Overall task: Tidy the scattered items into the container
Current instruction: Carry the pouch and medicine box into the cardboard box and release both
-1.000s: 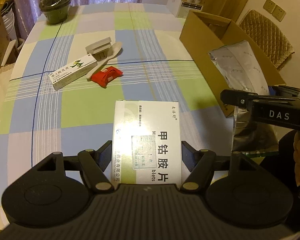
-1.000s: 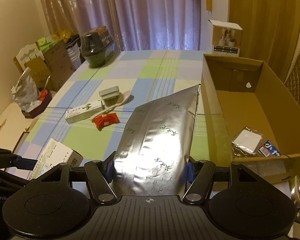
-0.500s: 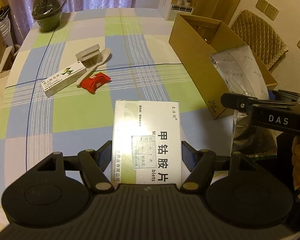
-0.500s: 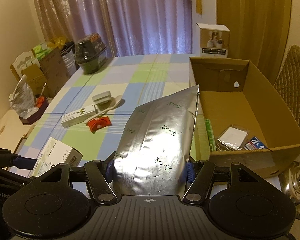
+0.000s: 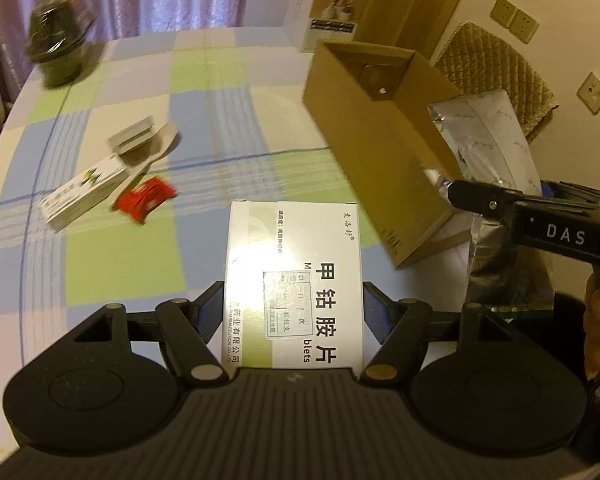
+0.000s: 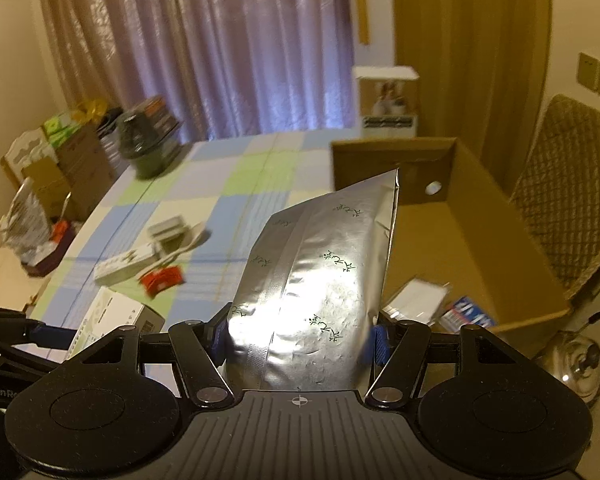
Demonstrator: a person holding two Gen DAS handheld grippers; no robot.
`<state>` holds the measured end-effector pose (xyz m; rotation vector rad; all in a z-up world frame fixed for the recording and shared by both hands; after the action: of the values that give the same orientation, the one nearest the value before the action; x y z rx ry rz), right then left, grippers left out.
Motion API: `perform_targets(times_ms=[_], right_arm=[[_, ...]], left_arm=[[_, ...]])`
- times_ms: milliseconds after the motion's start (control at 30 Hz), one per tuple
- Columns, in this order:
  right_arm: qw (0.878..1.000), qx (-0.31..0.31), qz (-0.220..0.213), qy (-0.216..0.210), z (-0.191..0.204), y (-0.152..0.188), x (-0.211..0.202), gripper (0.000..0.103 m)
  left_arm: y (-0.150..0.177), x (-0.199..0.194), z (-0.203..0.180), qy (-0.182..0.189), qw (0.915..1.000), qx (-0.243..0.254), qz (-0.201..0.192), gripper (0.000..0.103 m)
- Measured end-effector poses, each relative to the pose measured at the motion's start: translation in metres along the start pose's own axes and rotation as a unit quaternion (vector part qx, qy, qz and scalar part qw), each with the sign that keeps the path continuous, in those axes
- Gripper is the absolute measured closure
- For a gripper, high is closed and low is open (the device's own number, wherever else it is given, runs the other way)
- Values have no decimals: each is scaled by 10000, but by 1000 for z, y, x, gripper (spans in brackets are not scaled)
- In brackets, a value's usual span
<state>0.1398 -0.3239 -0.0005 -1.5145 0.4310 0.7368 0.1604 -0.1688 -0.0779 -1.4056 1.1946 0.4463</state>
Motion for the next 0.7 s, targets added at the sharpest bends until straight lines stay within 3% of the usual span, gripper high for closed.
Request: perform_targets(times_ms=[433, 700], right_arm=[[9980, 2, -237, 580, -103, -44, -3, 36], [9978, 20, -155, 645, -141, -47, 14, 36]], left_arm=[[-65, 33, -102, 593, 9976, 329, -166, 36], [-92, 59, -140, 898, 9958, 5, -160, 36]])
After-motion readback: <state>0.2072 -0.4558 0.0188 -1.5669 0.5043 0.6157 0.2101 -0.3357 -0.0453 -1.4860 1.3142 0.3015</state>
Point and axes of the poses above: each gripper's, at about its wrist camera, not at the fingertips, and x roughly the way its jaws point, z to its left, y to its underside, the point moved 9 cm from there along x, roughly the way its jaws point, and after that the axes turned 6 degrees about -x, right-handed, at the moved point
